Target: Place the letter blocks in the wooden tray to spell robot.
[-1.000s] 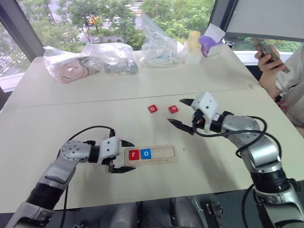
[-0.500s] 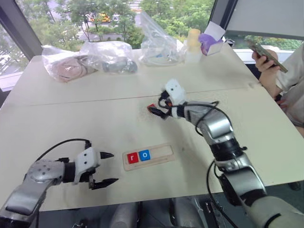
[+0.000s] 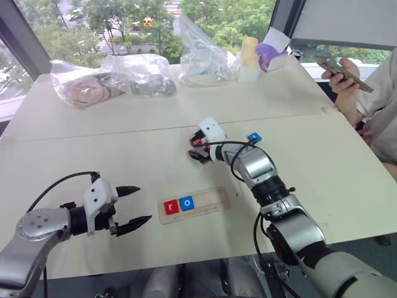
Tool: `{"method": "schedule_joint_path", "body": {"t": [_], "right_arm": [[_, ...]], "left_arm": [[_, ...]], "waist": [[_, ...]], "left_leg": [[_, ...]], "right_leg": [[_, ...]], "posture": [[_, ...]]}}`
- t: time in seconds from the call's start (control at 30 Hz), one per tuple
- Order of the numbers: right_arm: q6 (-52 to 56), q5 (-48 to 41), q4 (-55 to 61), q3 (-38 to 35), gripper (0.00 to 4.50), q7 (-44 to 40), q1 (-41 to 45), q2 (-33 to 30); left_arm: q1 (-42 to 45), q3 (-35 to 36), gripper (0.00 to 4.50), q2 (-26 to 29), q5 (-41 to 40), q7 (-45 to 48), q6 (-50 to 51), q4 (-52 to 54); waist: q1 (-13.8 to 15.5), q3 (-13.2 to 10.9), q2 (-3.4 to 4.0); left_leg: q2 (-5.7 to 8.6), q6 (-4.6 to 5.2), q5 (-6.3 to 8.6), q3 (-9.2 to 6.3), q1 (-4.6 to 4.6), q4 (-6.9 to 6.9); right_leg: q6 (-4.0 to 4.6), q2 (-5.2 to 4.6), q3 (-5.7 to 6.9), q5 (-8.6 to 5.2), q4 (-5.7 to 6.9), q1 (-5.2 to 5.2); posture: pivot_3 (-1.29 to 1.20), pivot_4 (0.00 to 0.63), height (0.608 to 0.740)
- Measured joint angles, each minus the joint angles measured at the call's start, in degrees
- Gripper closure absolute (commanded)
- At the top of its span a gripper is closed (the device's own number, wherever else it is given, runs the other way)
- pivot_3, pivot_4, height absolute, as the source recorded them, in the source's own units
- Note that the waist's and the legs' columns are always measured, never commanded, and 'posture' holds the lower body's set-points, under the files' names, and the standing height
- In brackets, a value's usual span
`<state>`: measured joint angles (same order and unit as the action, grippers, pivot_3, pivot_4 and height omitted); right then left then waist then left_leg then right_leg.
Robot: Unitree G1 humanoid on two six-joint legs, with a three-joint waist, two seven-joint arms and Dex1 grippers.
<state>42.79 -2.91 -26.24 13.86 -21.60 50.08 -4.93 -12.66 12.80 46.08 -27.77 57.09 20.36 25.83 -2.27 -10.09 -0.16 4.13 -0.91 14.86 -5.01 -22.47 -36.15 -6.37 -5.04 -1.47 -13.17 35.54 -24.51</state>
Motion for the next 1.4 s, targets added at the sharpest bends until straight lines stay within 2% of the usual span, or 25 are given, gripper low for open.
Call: {"method": "schedule_joint_path", "body": {"t": [0.17,0.2,0.27,0.43,0.6,0.67,0.77,0.9,1.03,1.17,1.37,1.4], "right_arm": [[-2.50,1.51,-3.96,-0.12,0.00,1.67,1.41,2.16],[-2.68,1.60,-4.48,-0.30,0.26,2.00,1.65,2.53],[-2.89,1.70,-5.27,-1.18,0.91,3.00,1.83,3.49],[-3.16,1.88,-7.32,-3.56,3.39,5.60,2.70,5.28],[-2.91,2.33,-7.50,-3.37,3.39,5.64,3.00,5.70],[-1.21,2.83,-3.72,-2.18,3.39,4.51,1.31,4.18],[8.70,1.95,17.87,0.00,3.39,-0.55,-9.00,-5.61],[27.43,-2.69,44.35,-4.41,3.39,-5.24,-17.99,-17.99],[43.30,-6.23,63.01,-10.35,3.39,-5.87,-26.19,-22.27],[49.29,-8.92,73.95,-14.99,3.39,-4.28,-38.82,-21.07],[49.29,-9.90,77.86,-17.64,3.39,1.21,-44.99,-13.03],[49.29,-9.96,78.53,-17.95,2.89,2.16,-45.65,-11.74]], "left_arm": [[0.04,0.09,0.04,-0.03,-1.87,-0.87,1.80,1.33],[0.04,0.11,0.01,-0.05,-2.07,-1.06,1.87,1.33],[0.07,0.23,0.00,-0.10,-2.45,-1.53,2.04,1.33],[0.22,0.33,0.00,-0.11,-2.93,-2.56,2.81,1.44],[0.17,0.33,0.00,-0.10,-3.27,-2.45,2.89,2.08],[0.26,0.23,0.00,-0.06,-3.46,-2.26,2.97,2.14],[3.21,-0.30,0.00,0.17,-3.62,-1.84,3.10,1.46],[6.59,-1.75,0.00,0.28,-3.59,-0.69,3.13,-0.17],[7.82,-2.68,0.00,0.29,-3.66,1.22,2.84,-0.70],[8.71,-2.78,0.00,1.13,-3.87,3.91,2.83,-3.23],[15.43,-3.77,0.00,1.14,-3.90,5.02,2.94,-5.96],[15.26,-3.77,0.00,1.14,-3.90,5.03,3.08,-5.99]], "waist": [[-0.33,0.00,0.00],[-0.32,0.00,0.00],[-0.32,0.00,0.00],[-0.37,0.01,0.00],[-0.43,0.01,0.00],[-0.35,0.00,0.00],[1.60,-0.03,0.05],[1.44,-0.05,0.02],[1.11,-0.04,-0.01],[1.52,-0.04,-0.03],[1.31,-0.03,-0.10],[1.27,-0.03,-0.11]], "left_leg": [[0.00,-0.02,-0.01,-0.01,0.02,0.00],[0.00,-0.03,-0.02,-0.01,0.03,0.00],[0.00,-0.05,-0.03,-0.01,0.04,0.00],[0.00,-0.08,-0.05,-0.02,0.07,-0.01],[-0.01,-0.11,-0.07,-0.02,0.08,-0.01],[-0.01,-0.11,-0.07,-0.02,0.08,0.00],[0.05,-0.10,-0.07,-0.17,-0.07,-0.06],[0.03,-0.05,-0.04,-0.08,-0.14,-0.09],[-0.24,-0.04,-0.04,-0.03,0.00,0.02],[-0.25,-0.04,-0.04,0.00,-0.02,-0.03],[-0.22,-0.04,-0.05,0.06,0.03,-0.35],[-0.23,-0.04,-0.05,0.06,0.03,-0.33]], "right_leg": [[0.01,0.03,0.00,0.00,0.03,-0.01],[0.01,0.03,0.00,0.01,0.04,-0.01],[0.03,0.03,0.00,0.01,0.07,0.00],[0.04,0.04,-0.01,0.01,0.14,-0.01],[0.05,0.05,-0.02,0.01,0.21,-0.03],[0.06,0.04,-0.02,0.00,0.22,-0.03],[0.06,-0.02,0.14,0.00,0.02,0.04],[0.05,-0.04,0.12,0.00,-0.09,0.04],[0.14,0.08,0.09,-0.06,-0.03,0.05],[0.15,0.10,0.13,-0.07,-0.04,0.07],[0.32,0.11,0.11,-0.13,-0.06,0.26],[0.29,0.12,0.11,-0.12,-0.06,0.23]], "posture": [[0.00,0.150,0.740],[0.00,0.150,0.740],[0.00,0.150,0.740],[0.00,0.150,0.740],[0.00,0.150,0.740],[0.00,0.150,0.740],[0.00,0.150,0.740],[0.00,0.150,0.740],[0.00,0.150,0.740],[0.00,0.150,0.740],[0.00,0.150,0.740],[0.00,0.150,0.740]]}}
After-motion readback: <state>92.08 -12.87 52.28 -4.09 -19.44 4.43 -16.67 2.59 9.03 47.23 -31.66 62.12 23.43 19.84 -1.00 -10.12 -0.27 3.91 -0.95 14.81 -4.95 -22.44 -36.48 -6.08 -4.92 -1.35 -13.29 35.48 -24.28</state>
